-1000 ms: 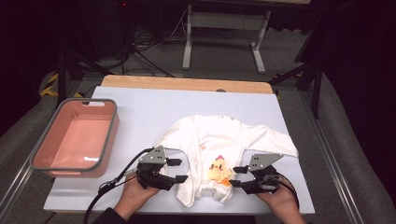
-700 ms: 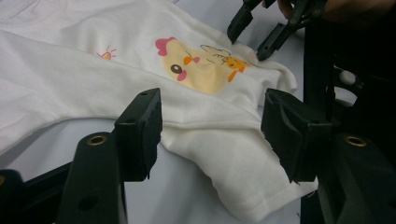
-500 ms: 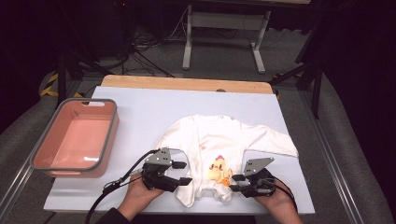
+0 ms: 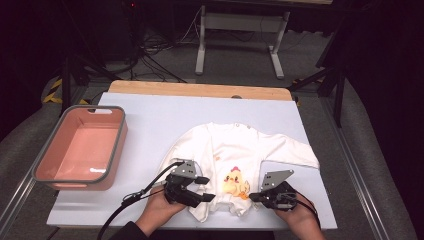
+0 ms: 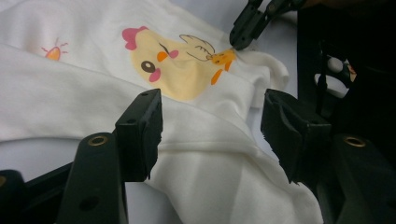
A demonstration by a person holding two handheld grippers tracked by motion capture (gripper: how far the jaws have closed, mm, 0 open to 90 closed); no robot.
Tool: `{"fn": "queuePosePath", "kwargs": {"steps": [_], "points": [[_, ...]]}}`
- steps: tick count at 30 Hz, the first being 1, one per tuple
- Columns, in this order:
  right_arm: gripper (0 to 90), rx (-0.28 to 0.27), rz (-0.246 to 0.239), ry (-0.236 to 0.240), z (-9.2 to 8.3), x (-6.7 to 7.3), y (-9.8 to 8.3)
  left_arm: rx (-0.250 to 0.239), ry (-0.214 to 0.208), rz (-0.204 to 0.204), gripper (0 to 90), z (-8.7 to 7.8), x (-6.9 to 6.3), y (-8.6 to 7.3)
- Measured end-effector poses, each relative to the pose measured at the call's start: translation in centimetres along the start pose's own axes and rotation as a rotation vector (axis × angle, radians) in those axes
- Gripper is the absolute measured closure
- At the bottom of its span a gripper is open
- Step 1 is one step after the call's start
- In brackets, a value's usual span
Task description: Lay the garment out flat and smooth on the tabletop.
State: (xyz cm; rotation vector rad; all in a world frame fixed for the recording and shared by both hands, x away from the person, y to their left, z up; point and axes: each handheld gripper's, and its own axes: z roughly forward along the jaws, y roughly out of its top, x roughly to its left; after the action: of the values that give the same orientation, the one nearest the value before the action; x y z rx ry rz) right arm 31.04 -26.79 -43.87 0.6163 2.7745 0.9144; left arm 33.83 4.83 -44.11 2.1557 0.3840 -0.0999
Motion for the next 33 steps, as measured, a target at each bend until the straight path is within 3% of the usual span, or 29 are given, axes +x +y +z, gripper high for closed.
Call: {"fn": "queuePosePath", "kwargs": {"steps": [10,14,17,21,28,33], "points": [[89.7,-0.010,0.035,-0.019,-1.2,-0.3,-0.9,0.110,0.016,0.001,42.5,1.7,0.5,-0.3],[89.7,-0.011,0.033,-0.018,-1.1,-0.4,-0.9,0.122,0.027,-0.002,57.4,1.6,0.5,-0.3],[89.7,-0.012,0.031,-0.019,-1.1,-0.4,-0.8,0.144,0.037,0.006,74.3,1.4,0.3,-0.3],[89.7,-0.015,0.032,-0.023,-1.3,-0.4,-0.7,0.124,0.045,0.012,79.1,0.9,0.2,-0.1],[89.8,-0.029,0.036,-0.048,-2.2,-0.8,-0.7,0.022,0.079,0.030,78.9,-1.2,0.2,0.1],[89.8,-0.005,0.034,-0.085,-2.5,-1.5,-0.6,-0.037,0.130,-0.018,81.6,-3.4,1.2,-0.4]]}}
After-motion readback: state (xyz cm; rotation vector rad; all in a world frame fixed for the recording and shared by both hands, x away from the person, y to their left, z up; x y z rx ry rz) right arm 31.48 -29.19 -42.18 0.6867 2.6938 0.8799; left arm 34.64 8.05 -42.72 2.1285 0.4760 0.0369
